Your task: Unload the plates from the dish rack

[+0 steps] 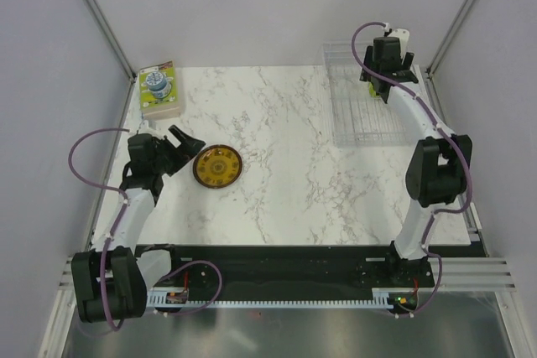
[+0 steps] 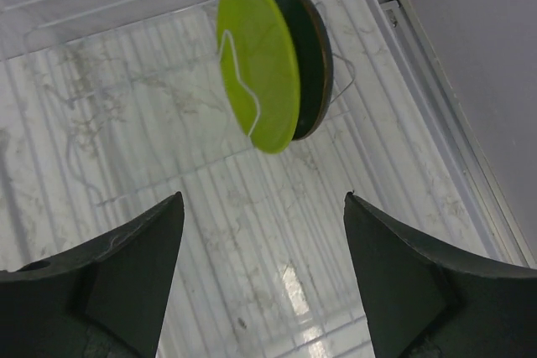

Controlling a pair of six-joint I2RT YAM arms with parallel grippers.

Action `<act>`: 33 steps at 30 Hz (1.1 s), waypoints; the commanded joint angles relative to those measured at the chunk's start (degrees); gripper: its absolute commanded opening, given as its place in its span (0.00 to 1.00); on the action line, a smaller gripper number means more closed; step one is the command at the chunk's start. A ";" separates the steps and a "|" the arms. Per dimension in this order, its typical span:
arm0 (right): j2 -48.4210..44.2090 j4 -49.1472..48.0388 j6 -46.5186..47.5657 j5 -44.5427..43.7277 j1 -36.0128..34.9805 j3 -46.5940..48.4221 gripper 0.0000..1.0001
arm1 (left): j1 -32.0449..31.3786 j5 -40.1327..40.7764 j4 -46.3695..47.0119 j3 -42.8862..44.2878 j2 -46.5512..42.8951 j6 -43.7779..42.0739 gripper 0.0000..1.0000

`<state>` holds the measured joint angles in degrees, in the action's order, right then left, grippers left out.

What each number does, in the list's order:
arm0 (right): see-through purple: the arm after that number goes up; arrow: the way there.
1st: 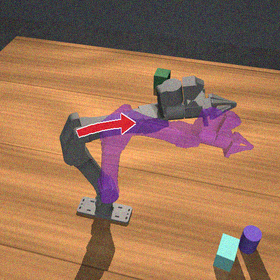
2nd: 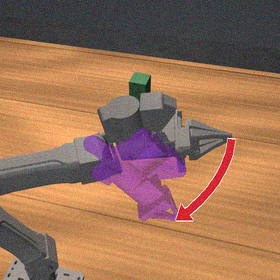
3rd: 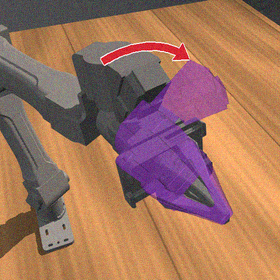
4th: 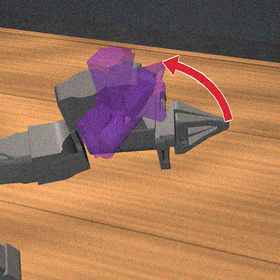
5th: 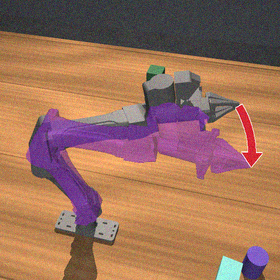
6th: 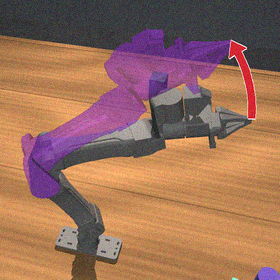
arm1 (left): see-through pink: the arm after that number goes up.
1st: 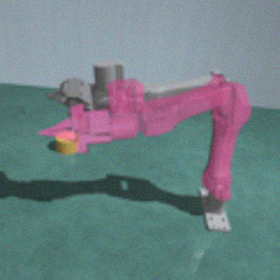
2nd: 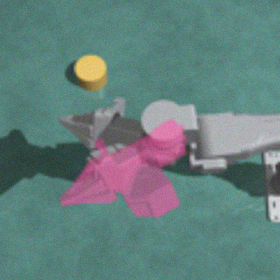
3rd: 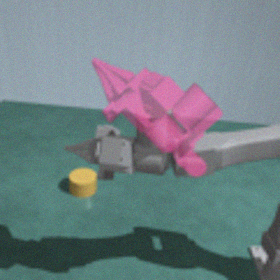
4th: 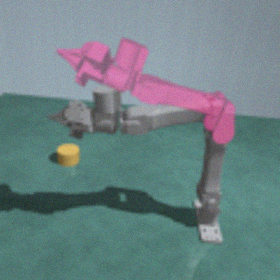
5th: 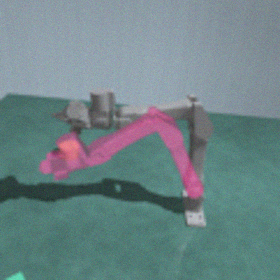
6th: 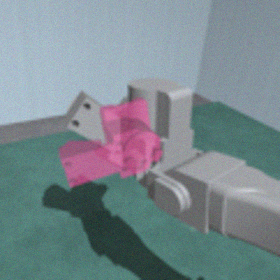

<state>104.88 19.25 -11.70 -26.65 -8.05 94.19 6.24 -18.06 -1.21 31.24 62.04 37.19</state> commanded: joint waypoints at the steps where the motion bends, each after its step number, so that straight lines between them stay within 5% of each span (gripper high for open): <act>1: 9.89 0.18 3.61 0.28 3.57 10.47 0.83 | -0.17 -2.32 -1.07 6.01 -2.19 -2.91 1.00; 11: 25.54 1.94 8.88 1.17 6.38 27.79 0.73 | -0.35 -5.76 0.95 8.74 1.76 -3.35 1.00; 24: 29.59 1.59 10.38 2.30 7.88 29.91 0.52 | -0.44 -6.37 4.02 9.18 4.23 -3.26 1.00; 26: 29.68 1.58 10.47 3.10 7.88 29.82 0.42 | -0.44 -6.37 4.03 9.19 4.40 -3.26 1.00; 28: 29.85 1.50 9.86 6.24 8.49 29.73 0.09 | -0.35 -6.89 4.03 9.45 4.41 -3.26 1.00; 33: 28.89 0.80 9.68 9.95 10.08 29.12 0.03 | -0.35 -7.42 4.03 9.54 3.79 -3.35 1.00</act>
<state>134.56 21.89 -0.91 -21.69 1.43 121.69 5.98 -23.31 0.60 38.52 66.61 36.10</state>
